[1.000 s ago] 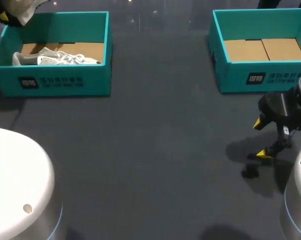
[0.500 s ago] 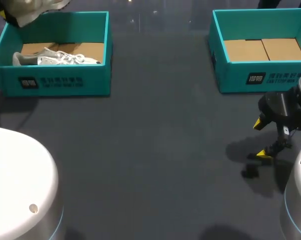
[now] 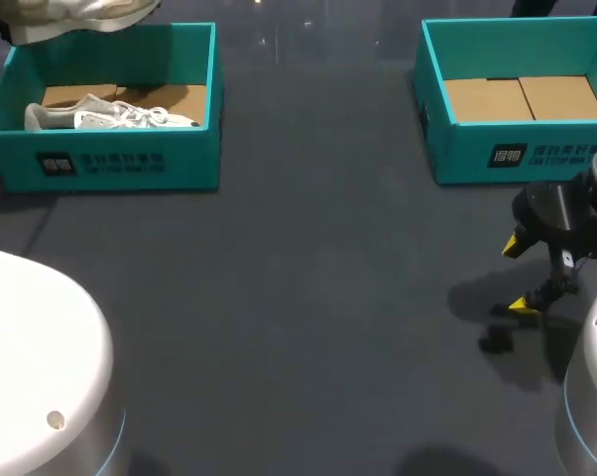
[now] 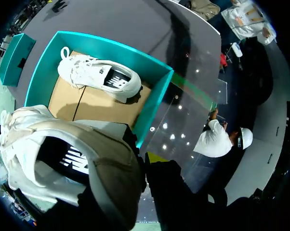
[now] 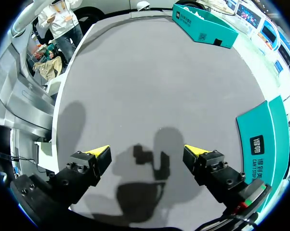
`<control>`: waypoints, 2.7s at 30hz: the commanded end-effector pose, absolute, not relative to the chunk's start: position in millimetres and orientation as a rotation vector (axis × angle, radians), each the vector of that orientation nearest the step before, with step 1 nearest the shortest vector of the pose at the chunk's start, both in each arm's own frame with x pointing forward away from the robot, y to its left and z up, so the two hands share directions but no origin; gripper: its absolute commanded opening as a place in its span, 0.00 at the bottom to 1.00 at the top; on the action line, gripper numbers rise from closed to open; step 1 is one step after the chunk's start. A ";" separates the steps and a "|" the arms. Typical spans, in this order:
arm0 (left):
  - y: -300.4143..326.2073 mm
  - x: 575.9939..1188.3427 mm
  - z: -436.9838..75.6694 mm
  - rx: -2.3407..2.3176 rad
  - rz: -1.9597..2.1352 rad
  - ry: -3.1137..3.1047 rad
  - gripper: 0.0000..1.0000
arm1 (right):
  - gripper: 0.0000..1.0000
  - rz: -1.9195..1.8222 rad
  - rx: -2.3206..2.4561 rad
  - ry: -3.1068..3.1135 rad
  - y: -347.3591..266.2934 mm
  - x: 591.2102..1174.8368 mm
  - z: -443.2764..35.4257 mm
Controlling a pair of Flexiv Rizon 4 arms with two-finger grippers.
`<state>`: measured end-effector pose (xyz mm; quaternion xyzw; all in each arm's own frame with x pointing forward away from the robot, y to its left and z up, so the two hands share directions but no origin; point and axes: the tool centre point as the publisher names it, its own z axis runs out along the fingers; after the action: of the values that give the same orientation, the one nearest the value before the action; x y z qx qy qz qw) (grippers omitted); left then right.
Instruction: Take the shoe out of the shoebox, open the shoe tongue, remove and reinsert the insole, then place the shoe into the shoebox
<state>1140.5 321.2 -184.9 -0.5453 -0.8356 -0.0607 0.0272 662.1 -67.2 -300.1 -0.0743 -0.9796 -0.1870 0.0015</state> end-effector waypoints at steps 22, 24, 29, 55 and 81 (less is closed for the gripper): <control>318.6 1159.5 -206.3 -2.050 -0.078 -2.249 0.00 | 1.00 -0.582 -0.235 -3.078 -66.4 660.8 -300.5; 318.6 1159.5 -206.3 -2.050 -0.078 -2.249 0.00 | 1.00 -0.582 -0.235 -3.078 -66.4 660.8 -300.5; 308.9 1164.0 -230.5 -2.051 -0.107 -2.227 0.00 | 1.00 -0.582 -0.235 -3.078 -66.4 660.8 -300.5; 291.1 1156.1 -293.4 -2.010 -0.024 -2.141 0.00 | 1.00 -0.582 -0.235 -3.078 -66.4 660.8 -300.5; 277.0 1178.4 -338.5 -1.886 -0.056 -2.241 0.00 | 1.00 -0.582 -0.235 -3.078 -66.4 660.8 -300.5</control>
<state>1169.4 277.5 -331.9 -0.6415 -0.7601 -0.0217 0.1013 662.2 -67.2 -300.1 -0.0743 -0.9796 -0.1870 0.0015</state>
